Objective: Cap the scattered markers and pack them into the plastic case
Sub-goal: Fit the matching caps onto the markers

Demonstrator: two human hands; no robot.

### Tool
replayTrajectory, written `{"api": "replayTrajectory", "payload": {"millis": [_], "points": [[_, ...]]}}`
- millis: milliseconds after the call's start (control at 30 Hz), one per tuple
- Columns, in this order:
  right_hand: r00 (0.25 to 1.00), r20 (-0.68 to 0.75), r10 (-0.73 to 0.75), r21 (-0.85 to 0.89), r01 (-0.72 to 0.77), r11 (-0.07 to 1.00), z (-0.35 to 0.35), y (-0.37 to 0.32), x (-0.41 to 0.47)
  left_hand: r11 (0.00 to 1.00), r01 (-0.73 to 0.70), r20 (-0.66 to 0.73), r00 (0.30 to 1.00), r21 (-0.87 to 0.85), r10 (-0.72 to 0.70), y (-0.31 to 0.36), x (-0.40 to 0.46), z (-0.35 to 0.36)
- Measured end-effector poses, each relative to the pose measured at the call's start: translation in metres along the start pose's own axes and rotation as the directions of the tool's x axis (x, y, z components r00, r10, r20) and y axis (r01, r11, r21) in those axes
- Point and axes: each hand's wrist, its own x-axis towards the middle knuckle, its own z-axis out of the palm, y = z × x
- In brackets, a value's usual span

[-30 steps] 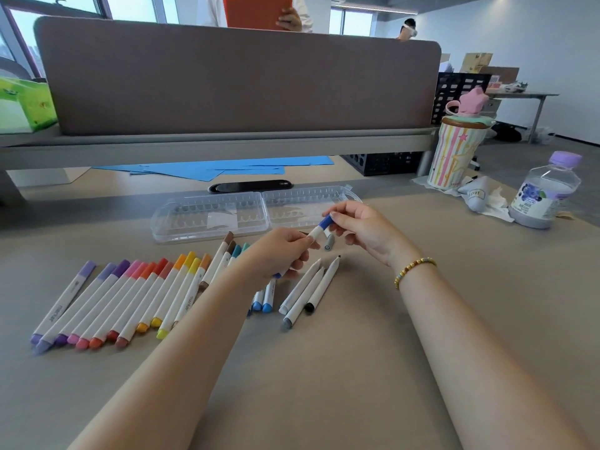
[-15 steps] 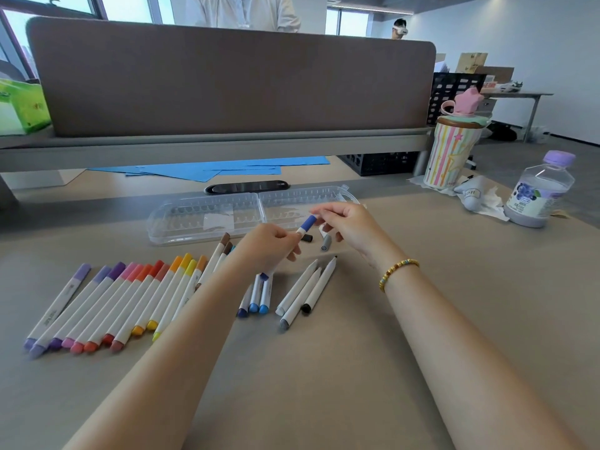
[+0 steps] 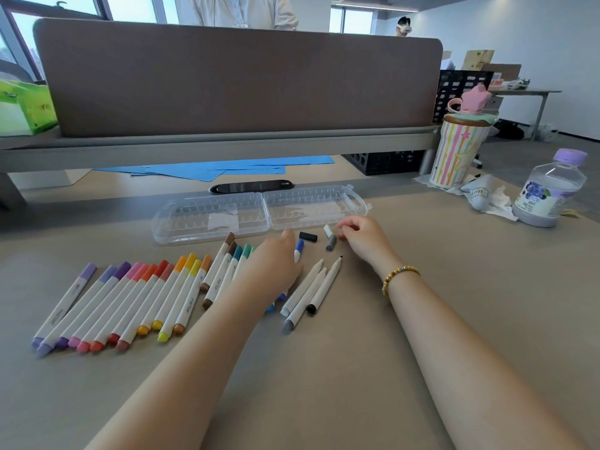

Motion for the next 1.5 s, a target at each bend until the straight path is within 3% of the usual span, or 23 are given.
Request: {"api": "replayTrajectory", "payload": {"millis": [200,367,500,1000,1500], "points": [[1.0,0.012,0.025,-0.052,-0.024,0.998,0.0,-0.001,0.008,0.995,-0.099,0.026,0.995,0.013,0.099,0.001,-0.002,-0.014],[0.998,0.044,0.053,-0.183,-0.044,0.982,0.001,-0.008,0.012,0.98,-0.194,0.258,0.95,0.035,0.179,0.005,-0.01,-0.023],[0.997,0.048,0.059,-0.283,-0.043,0.958,0.006,-0.015,0.015,0.982,-0.184,0.282,0.945,0.044,0.165,0.005,-0.005,-0.017],[0.993,0.098,0.073,-0.319,-0.038,0.947,-0.006,-0.021,0.019,0.989,-0.121,0.158,0.982,0.09,0.106,0.016,-0.001,0.001],[0.985,0.154,0.082,-0.546,0.016,0.838,-0.021,-0.017,0.014,0.995,-0.086,0.101,0.992,0.05,0.081,0.012,-0.001,-0.001]]}}
